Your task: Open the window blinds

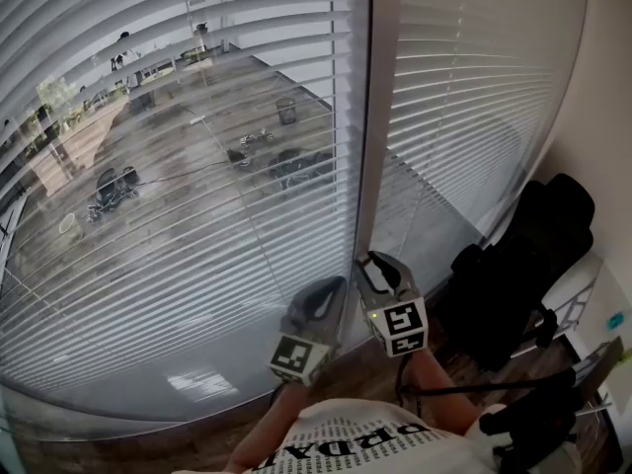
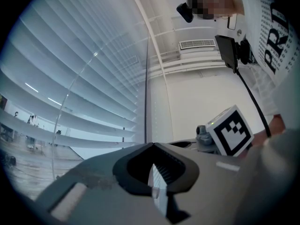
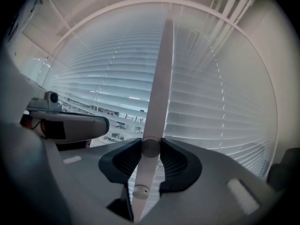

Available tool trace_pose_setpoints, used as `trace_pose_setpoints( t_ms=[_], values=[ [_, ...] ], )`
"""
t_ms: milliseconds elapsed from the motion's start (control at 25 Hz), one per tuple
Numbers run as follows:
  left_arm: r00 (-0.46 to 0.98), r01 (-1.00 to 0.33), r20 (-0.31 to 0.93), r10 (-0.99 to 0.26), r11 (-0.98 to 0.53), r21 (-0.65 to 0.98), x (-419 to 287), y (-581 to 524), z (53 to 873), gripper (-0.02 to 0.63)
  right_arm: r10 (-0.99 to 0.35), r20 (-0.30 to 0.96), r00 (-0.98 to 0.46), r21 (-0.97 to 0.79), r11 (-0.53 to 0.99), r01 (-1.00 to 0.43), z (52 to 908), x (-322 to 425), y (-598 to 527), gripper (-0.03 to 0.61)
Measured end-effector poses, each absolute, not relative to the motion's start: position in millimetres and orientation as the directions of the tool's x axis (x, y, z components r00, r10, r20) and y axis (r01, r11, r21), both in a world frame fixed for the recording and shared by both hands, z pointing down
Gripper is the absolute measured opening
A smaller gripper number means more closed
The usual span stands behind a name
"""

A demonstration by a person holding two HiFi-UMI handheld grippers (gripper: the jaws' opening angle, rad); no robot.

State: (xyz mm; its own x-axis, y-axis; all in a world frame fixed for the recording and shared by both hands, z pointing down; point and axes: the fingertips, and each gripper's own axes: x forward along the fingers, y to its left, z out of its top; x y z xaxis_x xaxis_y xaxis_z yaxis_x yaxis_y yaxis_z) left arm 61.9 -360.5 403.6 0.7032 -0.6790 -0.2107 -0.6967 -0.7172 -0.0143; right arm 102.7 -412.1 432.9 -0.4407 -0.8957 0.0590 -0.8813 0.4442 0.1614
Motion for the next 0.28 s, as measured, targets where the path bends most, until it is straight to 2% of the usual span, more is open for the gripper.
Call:
trace_pose_setpoints(
  t_ms=[280],
  values=[
    [0.705,-0.695,-0.211,-0.677,-0.719,-0.014,62.5,-360.6,404.1,-0.008,-0.892,0.055,-0.449,0.158,0.452,-0.878,427.6,98.5,-410.5,0.129]
  ],
)
